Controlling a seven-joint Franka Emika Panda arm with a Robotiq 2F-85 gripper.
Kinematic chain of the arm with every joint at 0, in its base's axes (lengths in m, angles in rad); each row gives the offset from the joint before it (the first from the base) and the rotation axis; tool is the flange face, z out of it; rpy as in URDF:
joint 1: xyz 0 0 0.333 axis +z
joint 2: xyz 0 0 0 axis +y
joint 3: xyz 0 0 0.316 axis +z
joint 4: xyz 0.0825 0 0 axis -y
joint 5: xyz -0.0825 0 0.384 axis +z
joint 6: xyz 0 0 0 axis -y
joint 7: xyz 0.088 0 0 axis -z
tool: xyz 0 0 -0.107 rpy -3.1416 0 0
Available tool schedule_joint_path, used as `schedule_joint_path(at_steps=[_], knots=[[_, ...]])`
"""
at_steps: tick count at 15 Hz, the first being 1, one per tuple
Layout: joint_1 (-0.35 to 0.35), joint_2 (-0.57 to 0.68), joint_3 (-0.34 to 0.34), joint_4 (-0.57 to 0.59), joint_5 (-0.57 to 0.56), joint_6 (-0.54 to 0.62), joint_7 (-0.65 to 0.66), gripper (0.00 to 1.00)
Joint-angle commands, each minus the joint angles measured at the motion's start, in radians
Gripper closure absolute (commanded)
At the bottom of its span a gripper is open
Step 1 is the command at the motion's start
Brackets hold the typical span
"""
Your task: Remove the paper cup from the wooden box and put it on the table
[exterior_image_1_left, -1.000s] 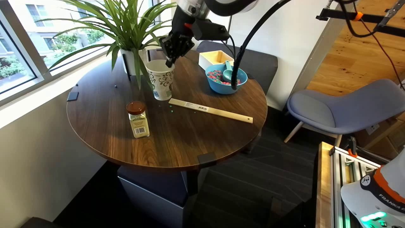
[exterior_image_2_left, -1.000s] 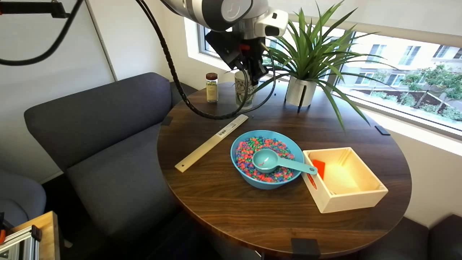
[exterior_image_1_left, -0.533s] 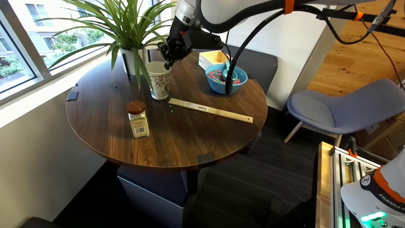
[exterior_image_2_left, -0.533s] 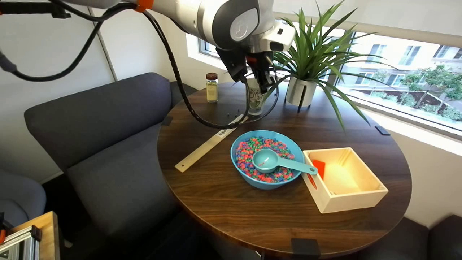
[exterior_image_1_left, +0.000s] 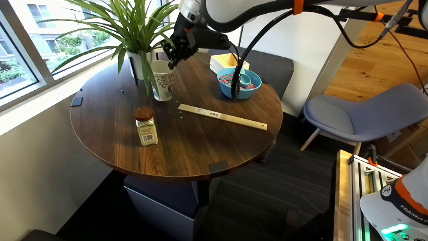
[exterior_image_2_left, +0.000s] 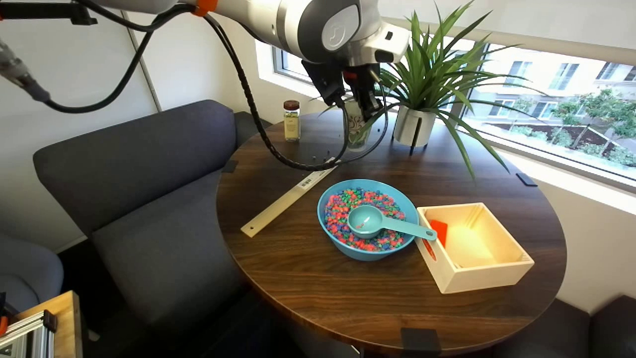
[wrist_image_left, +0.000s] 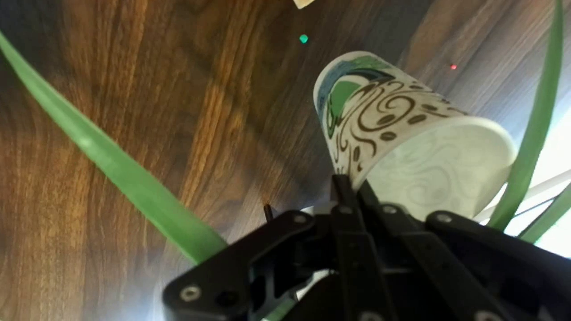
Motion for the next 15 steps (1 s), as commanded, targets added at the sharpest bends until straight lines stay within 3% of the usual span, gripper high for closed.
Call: schedule_joint_path(at_steps=[1, 7, 8, 10, 15], knots=[[0.011, 0.044, -0.006, 0.062, -0.001, -0.056, 0.006, 0.99], [0.015, 0.073, -0.006, 0.102, -0.002, -0.113, 0.006, 0.99], [0.015, 0.076, -0.006, 0.107, -0.001, -0.116, 0.009, 0.71], [0.016, 0.072, -0.007, 0.105, -0.001, -0.123, 0.012, 0.65], [0.024, -0.032, -0.003, 0.024, -0.007, -0.117, 0.000, 0.26]])
